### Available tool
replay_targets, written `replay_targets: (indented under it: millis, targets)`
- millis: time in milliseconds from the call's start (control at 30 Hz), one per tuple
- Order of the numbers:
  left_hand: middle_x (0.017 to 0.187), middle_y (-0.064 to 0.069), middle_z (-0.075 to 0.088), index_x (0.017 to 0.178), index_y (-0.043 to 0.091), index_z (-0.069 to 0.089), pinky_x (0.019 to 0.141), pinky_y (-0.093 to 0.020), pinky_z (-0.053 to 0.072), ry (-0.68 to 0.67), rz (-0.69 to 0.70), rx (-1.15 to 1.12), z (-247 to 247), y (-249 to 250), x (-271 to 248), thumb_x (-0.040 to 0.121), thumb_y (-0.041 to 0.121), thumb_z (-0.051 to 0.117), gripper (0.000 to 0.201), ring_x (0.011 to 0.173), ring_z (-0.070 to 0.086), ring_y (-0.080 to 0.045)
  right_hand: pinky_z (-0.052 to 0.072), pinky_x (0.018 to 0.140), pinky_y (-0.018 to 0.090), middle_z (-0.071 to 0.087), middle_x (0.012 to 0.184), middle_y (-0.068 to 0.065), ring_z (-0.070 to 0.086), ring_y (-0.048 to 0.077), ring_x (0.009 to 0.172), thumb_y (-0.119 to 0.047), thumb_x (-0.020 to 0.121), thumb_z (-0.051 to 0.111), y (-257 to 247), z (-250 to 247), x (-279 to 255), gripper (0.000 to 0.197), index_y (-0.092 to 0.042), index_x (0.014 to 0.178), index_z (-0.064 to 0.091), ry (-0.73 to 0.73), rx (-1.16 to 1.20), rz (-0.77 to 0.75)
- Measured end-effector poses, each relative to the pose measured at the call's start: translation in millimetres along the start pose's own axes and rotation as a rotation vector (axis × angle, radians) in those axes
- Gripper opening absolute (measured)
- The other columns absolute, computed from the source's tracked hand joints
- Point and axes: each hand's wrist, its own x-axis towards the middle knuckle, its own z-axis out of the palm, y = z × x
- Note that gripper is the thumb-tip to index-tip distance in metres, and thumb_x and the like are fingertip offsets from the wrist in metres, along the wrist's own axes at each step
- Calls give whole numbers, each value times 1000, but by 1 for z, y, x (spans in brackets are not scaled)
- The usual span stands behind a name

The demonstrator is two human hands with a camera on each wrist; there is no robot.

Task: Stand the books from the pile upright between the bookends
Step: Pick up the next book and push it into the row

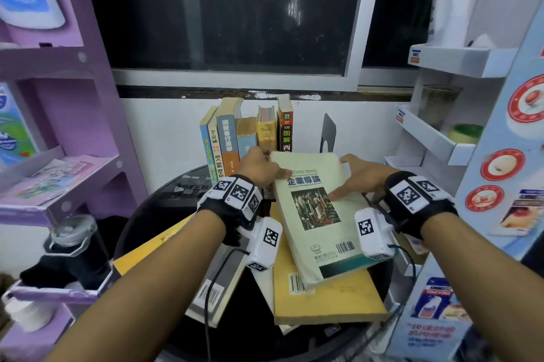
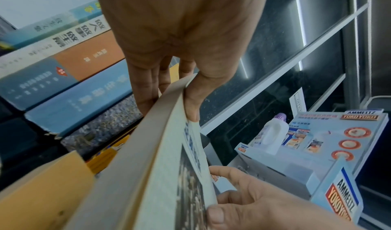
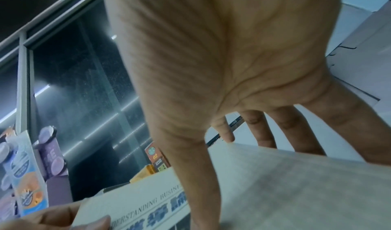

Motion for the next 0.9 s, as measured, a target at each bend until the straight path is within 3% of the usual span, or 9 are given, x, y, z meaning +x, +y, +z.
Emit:
replay_targets:
  millis: [100,167,333,467,567,633,767,900]
  targets:
    - [96,-3,62,105,13,56,85,-47,56,48,81,-76,-6,14,-4,71,5,81,43,97,65,-29,50,90,46,54,130,6,55,28,113,-33,66,87,-5,-4,0,102,-23,144,22,72,89,-22]
    - [95,-2,61,106,12,56,85,-45,56,80,131,-127,-10,22,-6,74,2,78,40,96,65,-27,52,87,47,56,127,4,56,26,111,-35,61,89,-7,-7,1,98,-22,138,29,108,143,-48]
    - [90,-4,64,88,18,56,77,-40,58,140,266,-249,-19,38,-9,75,-5,74,32,90,66,-27,55,85,46,56,121,1,57,24,109,-35,59,91,-17,-13,-3,92,-19,130,34,220,299,-102]
    - [96,0,63,101,14,58,72,-34,59,179,358,-307,-23,39,-10,76,-5,73,35,89,66,-20,55,86,47,54,124,4,55,26,111,-30,67,87,-25,-8,-9,85,-16,130,32,306,422,-130]
    - [102,-3,64,98,22,58,76,-40,59,165,374,-364,-25,28,-9,78,-3,71,35,98,64,-24,51,92,41,53,130,6,53,25,116,-30,69,85,-27,0,-10,82,-15,132,34,375,460,-186]
    - [109,-7,64,100,26,58,80,-44,58,132,372,-415,-26,20,-8,79,-4,69,38,103,63,-28,47,87,34,54,131,4,52,22,117,-30,71,84,-29,3,-10,77,-14,131,38,432,489,-232]
    - [116,-11,63,120,17,51,85,-47,56,72,326,-531,-26,14,-7,87,2,63,38,101,64,-28,47,79,28,57,118,-2,55,16,106,-28,73,83,-32,1,-15,62,-17,119,44,546,577,-338]
    - [116,-16,63,128,9,47,89,-46,54,46,286,-547,-21,14,-3,96,19,53,34,99,65,-27,53,77,31,60,107,-4,58,16,99,-24,74,82,-31,-6,-20,50,-19,110,49,514,550,-441]
